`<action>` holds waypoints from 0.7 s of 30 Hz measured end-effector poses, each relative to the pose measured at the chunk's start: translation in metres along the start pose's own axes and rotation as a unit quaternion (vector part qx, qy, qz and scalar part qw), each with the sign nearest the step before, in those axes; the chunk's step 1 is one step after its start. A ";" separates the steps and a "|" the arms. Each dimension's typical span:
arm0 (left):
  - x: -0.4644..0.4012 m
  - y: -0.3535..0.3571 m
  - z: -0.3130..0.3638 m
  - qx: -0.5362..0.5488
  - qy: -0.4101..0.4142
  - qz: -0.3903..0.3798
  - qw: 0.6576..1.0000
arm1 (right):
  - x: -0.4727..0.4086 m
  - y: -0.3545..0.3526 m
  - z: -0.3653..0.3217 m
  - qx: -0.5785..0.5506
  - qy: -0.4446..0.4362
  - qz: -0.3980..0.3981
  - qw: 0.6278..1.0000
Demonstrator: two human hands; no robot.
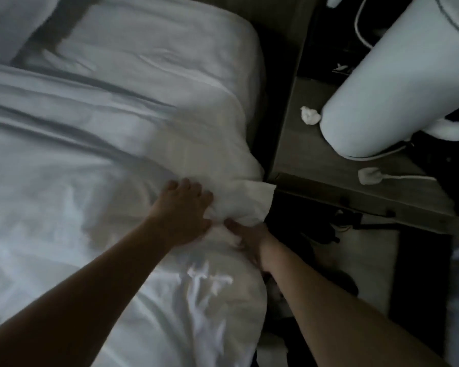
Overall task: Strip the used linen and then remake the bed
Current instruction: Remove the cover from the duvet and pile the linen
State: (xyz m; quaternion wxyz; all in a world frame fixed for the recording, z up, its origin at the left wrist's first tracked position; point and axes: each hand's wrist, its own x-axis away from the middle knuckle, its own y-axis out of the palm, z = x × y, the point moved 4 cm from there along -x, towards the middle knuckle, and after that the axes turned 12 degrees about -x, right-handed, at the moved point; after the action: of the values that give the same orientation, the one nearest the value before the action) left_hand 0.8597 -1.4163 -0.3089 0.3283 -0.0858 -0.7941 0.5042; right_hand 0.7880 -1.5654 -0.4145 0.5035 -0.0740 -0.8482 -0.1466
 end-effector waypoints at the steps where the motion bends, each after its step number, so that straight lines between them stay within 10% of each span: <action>1: 0.004 -0.001 0.006 0.003 0.027 0.024 0.999 | 0.009 0.001 0.004 -0.018 -0.005 -0.023 1.000; 9: -0.001 0.000 0.034 -0.004 0.149 -0.025 0.989 | 0.041 -0.027 0.049 -0.083 0.061 -0.053 0.993; 12: -0.032 -0.026 0.043 0.042 0.142 0.107 0.983 | 0.011 -0.036 0.025 -0.098 0.009 -0.017 0.995; 16: -0.104 -0.058 0.023 -0.020 0.007 0.070 0.997 | -0.033 -0.052 -0.013 -0.205 -0.058 0.018 0.977; 21: -0.122 -0.030 -0.001 -0.081 -0.072 -0.006 0.994 | -0.062 -0.056 -0.022 -0.043 -0.032 0.078 0.996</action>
State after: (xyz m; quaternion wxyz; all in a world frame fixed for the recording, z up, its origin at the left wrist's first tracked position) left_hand 0.9597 -1.4868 -0.3363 0.2652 -0.0701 -0.8544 0.4413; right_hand 0.8211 -1.6240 -0.4688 0.4824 -0.1660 -0.8484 -0.1409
